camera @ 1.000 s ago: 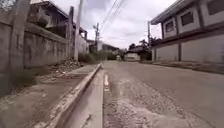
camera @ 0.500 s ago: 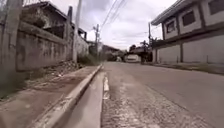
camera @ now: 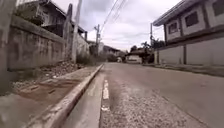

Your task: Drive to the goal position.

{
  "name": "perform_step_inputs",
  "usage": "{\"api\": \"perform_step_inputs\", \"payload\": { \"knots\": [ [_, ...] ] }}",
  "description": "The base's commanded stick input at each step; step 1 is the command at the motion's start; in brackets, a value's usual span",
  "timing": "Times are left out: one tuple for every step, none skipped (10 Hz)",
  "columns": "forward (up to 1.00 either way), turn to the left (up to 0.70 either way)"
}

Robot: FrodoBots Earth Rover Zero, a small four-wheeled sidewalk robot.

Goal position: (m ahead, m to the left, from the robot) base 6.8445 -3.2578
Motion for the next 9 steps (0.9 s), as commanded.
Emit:
{"api": "perform_step_inputs", "payload": {
  "knots": [
    [0.7,0.0],
    [0.7,0.0],
    [0.7,-0.02],
    [0.7,-0.02],
    [0.7,0.0],
    [0.7,0.0],
    [0.7,0.0],
    [0.7,-0.04],
    [0.7,-0.09]
  ]
}}
